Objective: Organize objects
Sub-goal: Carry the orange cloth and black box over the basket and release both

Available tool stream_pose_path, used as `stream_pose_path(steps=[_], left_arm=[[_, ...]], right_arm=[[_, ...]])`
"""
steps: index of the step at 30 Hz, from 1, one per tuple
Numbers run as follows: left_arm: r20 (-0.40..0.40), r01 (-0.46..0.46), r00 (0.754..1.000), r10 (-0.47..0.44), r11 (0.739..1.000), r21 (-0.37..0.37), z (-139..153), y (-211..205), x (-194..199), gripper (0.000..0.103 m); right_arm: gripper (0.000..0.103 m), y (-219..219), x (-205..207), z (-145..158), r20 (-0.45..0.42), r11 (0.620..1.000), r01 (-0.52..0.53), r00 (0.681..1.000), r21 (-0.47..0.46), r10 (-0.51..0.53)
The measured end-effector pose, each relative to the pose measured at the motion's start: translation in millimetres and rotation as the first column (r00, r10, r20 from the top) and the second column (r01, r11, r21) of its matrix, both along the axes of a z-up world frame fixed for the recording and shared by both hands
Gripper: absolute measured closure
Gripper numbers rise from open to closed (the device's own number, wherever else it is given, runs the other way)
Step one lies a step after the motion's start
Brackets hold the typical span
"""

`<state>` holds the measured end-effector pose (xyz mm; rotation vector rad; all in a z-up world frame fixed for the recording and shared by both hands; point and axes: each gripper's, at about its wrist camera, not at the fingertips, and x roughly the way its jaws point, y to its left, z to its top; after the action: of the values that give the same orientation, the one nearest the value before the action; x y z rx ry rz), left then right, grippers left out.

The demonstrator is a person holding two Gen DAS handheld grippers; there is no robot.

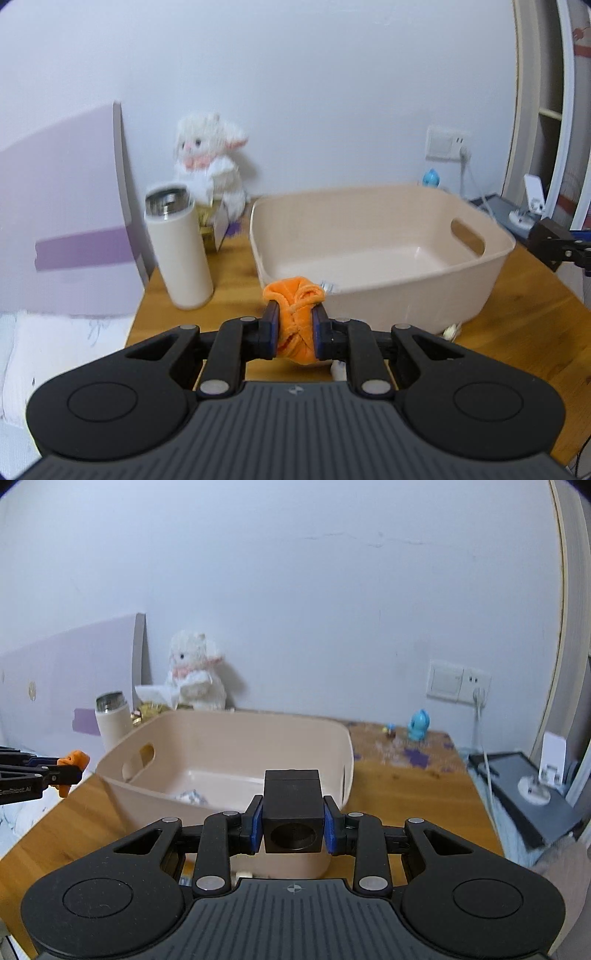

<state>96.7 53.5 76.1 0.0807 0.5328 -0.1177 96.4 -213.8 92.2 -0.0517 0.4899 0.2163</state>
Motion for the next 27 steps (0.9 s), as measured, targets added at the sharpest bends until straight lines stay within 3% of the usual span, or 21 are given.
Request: stream_pose_path(steps=[7, 14, 19, 27], left_arm=[[0.067, 0.016, 0.998, -0.016, 1.0, 0.005, 23.4, -16.7, 14.9, 0.083], [0.072, 0.011, 0.997, -0.012, 1.0, 0.014, 28.5, -37.4, 53.6, 0.083], [0.022, -0.009, 1.0, 0.008, 1.0, 0.027, 16.8, -47.4, 85.2, 0.084], [-0.112, -0.028, 0.993, 0.04, 0.994, 0.107, -22.7, -63.0, 130.8, 0.083]], right_arm=[[0.074, 2.2, 20.7, 14.8, 0.047, 1.0, 0.003, 0.999, 0.003, -0.003], [0.074, 8.7, 50.6, 16.6, 0.058, 1.0, 0.005, 0.998, -0.003, -0.004], [0.074, 14.7, 75.1, 6.7, 0.023, 1.0, -0.003, 1.0, -0.017, 0.003], [0.074, 34.0, 110.6, -27.1, -0.104, 0.997, -0.039, 0.994, -0.065, 0.032]])
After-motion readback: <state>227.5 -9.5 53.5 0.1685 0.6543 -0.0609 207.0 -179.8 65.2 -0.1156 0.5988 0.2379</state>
